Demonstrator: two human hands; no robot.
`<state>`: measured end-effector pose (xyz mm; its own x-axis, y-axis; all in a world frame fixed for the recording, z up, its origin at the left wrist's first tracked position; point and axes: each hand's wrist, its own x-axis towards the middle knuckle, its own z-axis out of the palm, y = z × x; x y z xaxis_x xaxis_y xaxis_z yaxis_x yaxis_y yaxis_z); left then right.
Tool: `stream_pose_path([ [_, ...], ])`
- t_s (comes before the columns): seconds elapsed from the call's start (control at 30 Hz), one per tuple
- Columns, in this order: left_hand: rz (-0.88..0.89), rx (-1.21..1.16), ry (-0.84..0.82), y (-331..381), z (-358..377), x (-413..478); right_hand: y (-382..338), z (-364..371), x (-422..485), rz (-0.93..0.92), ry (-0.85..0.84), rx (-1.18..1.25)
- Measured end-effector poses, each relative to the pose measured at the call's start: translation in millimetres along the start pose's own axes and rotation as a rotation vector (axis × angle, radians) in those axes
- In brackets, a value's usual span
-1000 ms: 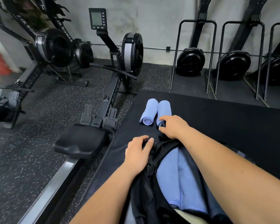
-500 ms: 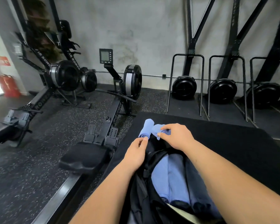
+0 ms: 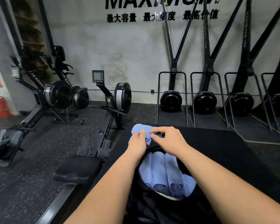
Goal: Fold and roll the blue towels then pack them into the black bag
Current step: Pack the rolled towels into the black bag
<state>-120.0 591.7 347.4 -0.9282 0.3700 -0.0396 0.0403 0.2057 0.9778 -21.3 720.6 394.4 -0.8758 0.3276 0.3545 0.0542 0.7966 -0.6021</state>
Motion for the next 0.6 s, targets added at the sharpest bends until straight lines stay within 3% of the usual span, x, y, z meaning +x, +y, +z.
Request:
stream_pose_path([
  [0.1, -0.067, -0.161, 0.003, -14.1, 15.9, 11.6, -0.4, -10.4, -21.4, 0.01, 0.016, 0.018],
  [0.23, -0.095, -0.264, -0.014, 34.0, 25.9, -58.2, 0.6, -29.7, -48.0, 0.024, -0.015, 0.08],
  [0.43, 0.038, -0.181, -0.048, 36.6, 39.8, -79.9, 11.1, -59.6, -70.6, 0.178, -0.225, 0.295],
  [0.6, 0.114, -0.069, -0.196, 30.1, 52.5, -94.7, 32.9, -70.4, -77.3, 0.282, -0.1, 0.317],
])
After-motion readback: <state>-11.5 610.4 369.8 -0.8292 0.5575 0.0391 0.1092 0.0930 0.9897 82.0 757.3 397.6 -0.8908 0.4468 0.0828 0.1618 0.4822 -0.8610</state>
